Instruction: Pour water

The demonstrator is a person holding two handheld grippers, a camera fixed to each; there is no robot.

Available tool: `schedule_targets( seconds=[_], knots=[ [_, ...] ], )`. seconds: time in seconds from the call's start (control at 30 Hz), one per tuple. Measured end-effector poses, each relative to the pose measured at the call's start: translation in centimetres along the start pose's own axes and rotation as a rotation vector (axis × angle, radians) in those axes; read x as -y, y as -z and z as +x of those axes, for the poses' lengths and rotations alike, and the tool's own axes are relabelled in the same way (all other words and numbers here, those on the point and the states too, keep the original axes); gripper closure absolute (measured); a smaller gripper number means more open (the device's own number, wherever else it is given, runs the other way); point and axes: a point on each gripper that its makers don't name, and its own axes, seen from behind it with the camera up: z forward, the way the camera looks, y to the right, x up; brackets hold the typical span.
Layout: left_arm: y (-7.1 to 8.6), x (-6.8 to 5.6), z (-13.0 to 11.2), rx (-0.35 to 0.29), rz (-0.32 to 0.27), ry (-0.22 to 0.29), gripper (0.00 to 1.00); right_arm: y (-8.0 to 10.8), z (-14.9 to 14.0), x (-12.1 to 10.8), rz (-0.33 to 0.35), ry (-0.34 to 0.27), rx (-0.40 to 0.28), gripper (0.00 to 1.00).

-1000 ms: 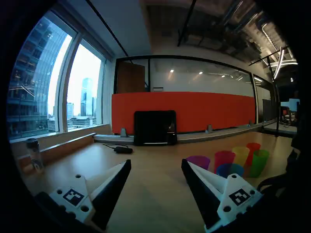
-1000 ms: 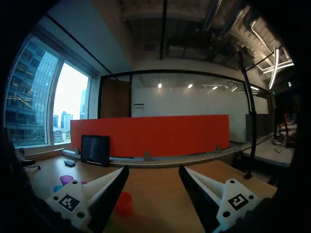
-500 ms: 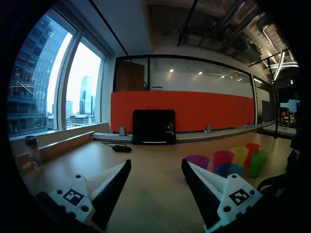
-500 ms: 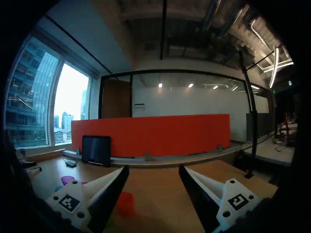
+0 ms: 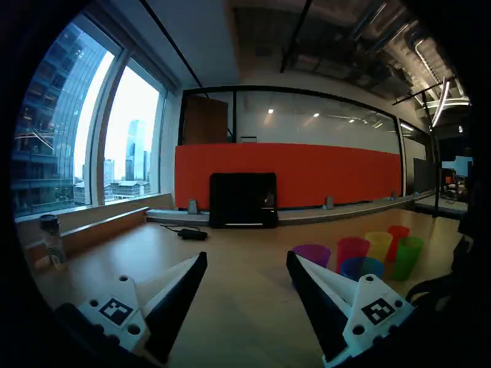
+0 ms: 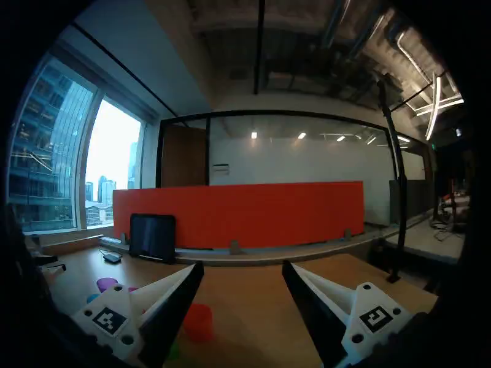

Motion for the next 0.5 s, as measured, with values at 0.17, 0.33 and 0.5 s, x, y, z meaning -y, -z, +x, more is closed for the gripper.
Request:
schedule_targets(
  seconds=[0.17, 0.33, 0.5],
  knots=[
    [-0.02, -0.08, -0.1, 0.0, -0.004, 0.0, 0.04, 0.01, 0.07, 0.03, 0.003, 0.005, -0.006, 0.01],
    [-0.03, -0.11, -0.07, 0.0, -0.005, -0.001, 0.04, 0.15, 0.36, -0.08, 0.006, 0.017, -0.017, 0.01],
    [-0.07, -0.07, -0.11, 0.0, -0.004, 0.0, 0.04, 0.1, 0.46, -0.29, 0.006, 0.032, -0.029, 0.01]
  ],
)
